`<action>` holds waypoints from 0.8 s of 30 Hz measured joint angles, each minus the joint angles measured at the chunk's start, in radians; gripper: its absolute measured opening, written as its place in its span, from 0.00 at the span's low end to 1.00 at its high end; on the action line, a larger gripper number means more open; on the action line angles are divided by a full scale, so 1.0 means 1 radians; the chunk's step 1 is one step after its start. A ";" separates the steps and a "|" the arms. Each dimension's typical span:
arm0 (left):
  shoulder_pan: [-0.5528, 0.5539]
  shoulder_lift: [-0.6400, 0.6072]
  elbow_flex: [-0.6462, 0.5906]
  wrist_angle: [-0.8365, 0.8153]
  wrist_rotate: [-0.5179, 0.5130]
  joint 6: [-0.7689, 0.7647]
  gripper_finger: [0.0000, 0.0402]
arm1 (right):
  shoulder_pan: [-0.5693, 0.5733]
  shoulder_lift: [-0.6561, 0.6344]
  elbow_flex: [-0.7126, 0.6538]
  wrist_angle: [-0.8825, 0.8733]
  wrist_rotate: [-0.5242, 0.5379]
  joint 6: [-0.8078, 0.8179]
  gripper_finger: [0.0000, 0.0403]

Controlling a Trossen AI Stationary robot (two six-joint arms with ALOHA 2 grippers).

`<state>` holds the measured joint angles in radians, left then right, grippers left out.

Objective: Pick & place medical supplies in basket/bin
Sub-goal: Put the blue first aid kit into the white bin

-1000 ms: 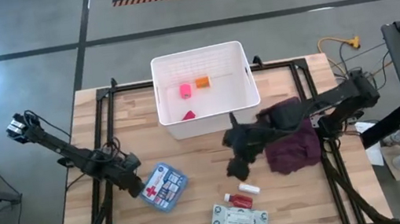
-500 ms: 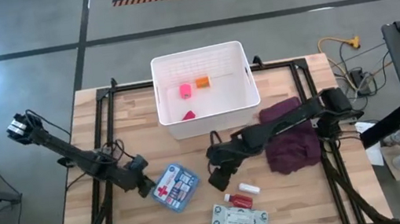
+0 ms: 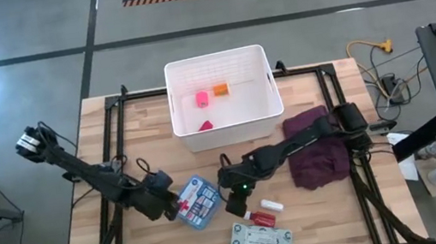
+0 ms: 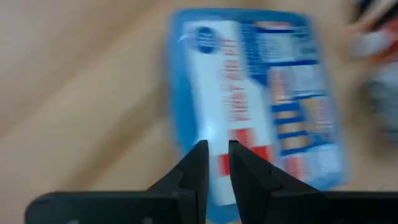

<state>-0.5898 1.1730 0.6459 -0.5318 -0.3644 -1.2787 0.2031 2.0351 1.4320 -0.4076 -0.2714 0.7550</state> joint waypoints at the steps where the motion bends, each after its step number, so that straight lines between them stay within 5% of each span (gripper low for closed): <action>1: 0.001 0.018 0.043 -0.091 -0.006 0.008 0.11 | 0.000 0.001 -0.003 0.000 0.001 -0.001 0.15; 5: 0.001 0.093 0.163 -0.398 -0.032 -0.017 0.11 | -0.002 0.022 -0.007 0.083 0.015 -0.026 0.15; 7: 0.001 0.119 0.174 -0.417 -0.039 -0.025 0.11 | -0.003 0.042 -0.005 0.132 0.037 -0.057 0.16; 17: 0.020 0.116 0.144 -0.201 -0.003 -0.032 0.24 | -0.002 0.077 0.012 0.119 0.008 -0.104 0.38; 24: 0.023 0.121 0.019 0.074 0.063 -0.032 0.25 | -0.003 0.101 0.012 0.128 0.053 -0.105 0.42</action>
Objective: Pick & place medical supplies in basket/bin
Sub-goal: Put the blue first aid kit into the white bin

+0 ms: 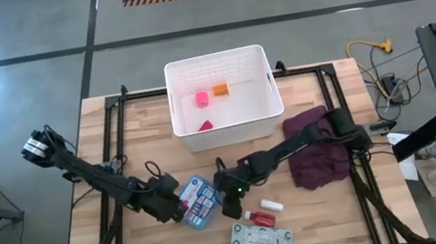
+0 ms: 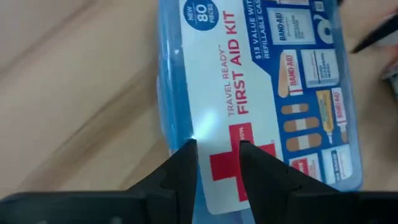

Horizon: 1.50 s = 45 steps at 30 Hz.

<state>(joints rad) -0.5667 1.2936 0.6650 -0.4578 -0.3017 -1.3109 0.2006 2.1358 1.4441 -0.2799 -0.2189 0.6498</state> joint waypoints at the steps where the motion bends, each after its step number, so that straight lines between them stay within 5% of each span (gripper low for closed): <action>1: 0.000 0.000 -0.020 0.047 0.002 0.000 0.25 | 0.000 0.006 0.000 -0.001 0.001 0.000 0.42; 7: 0.000 0.001 -0.066 0.083 0.012 -0.016 0.25 | 0.003 0.031 0.001 0.001 0.045 -0.013 0.42; 18: 0.000 0.000 -0.041 0.043 0.034 0.035 0.25 | 0.017 0.032 0.009 0.006 0.413 -0.026 0.43; 29: -0.003 -0.006 -0.039 0.052 0.079 0.093 0.25 | 0.014 -0.034 0.134 0.042 0.525 -0.152 0.43; 38: 0.002 -0.002 -0.041 0.066 0.028 0.108 0.25 | 0.003 -0.022 0.241 0.043 0.498 -0.202 0.43; 45: 0.001 -0.003 -0.044 0.066 0.031 0.106 0.25 | -0.029 -0.020 0.246 0.048 0.341 -0.025 0.45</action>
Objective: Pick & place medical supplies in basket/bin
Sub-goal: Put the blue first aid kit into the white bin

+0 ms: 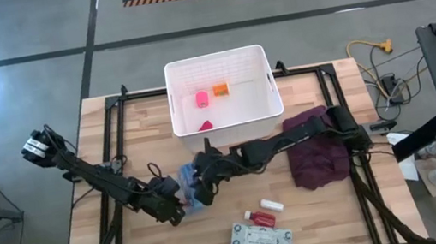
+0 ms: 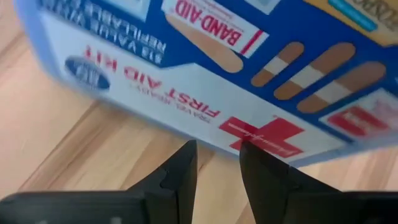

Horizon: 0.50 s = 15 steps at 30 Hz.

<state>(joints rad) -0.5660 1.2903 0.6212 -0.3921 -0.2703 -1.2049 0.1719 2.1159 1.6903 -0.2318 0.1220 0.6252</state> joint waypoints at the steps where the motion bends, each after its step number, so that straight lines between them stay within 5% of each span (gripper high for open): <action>1: 0.001 0.000 0.000 0.000 -0.001 0.000 0.25 | -0.002 0.000 0.000 0.002 -0.002 0.000 0.47; 15: -0.001 0.000 0.000 -0.001 0.014 -0.001 0.25 | -0.021 0.034 0.006 0.102 -0.090 0.075 0.73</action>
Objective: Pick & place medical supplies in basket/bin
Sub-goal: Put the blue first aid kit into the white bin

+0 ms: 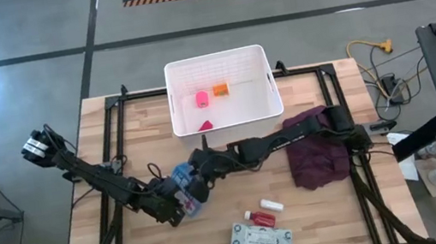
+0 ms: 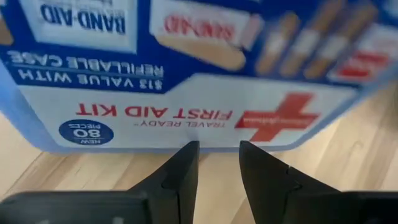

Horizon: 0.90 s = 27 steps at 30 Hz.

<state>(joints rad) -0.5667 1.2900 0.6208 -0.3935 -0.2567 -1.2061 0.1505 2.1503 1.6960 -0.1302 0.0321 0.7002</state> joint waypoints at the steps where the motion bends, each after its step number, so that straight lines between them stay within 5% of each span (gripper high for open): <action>1: 0.000 0.001 -0.001 -0.002 0.004 0.000 0.25 | 0.003 0.002 0.001 0.021 -0.001 0.000 0.73; 16: 0.001 0.001 -0.049 0.032 -0.015 -0.011 0.25 | 0.005 0.015 0.012 0.129 -0.136 0.013 0.72; 27: 0.002 0.001 -0.062 0.055 -0.035 -0.012 0.25 | -0.009 0.016 0.011 0.316 -0.139 -0.024 0.69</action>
<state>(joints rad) -0.5648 1.2911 0.5587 -0.3389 -0.2919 -1.2179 0.1411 2.1666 1.7069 0.1858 -0.1073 0.6760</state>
